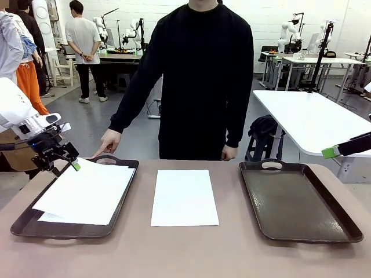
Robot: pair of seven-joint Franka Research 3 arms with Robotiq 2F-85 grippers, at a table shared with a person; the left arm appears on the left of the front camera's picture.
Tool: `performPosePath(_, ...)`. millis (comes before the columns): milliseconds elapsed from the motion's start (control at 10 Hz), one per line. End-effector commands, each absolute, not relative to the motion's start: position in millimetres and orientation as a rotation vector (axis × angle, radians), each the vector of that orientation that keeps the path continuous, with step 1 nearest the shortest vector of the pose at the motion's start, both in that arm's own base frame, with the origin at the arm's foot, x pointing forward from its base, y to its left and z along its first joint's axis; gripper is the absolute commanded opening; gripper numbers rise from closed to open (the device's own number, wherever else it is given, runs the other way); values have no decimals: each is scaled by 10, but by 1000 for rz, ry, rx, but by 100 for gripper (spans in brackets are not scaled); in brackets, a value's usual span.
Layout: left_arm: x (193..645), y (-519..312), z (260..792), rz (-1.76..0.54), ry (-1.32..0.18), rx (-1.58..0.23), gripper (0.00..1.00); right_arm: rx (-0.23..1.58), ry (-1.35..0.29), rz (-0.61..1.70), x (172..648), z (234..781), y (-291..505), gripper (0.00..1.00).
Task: Sort the A4 documents.
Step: Place the A4 Paper in the designated Handle tray.
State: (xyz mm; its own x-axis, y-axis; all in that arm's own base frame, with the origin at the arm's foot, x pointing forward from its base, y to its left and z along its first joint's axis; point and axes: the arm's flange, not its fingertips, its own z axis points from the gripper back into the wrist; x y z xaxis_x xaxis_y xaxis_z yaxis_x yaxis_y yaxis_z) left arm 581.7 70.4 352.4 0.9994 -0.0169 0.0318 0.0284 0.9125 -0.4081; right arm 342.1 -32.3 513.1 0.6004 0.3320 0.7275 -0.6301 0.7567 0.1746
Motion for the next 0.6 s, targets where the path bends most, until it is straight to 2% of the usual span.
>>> performPosePath(0, 5740, 590, 3587, -7, -49, -326, 100, 468, -736, 585, 3439, 5107, -312, 100)
performPosePath(200, 5692, 551, 3713, -18, -89, -294, 100, 468, -736, 585, 3439, 5107, -312, 100)
performPosePath(400, 5612, 470, 3868, 2, -117, -392, 100, 468, -736, 585, 3439, 5107, -312, 100)
performPosePath(500, 5777, 578, 3746, -36, -92, -331, 100, 468, -736, 585, 3439, 5107, -312, 100)
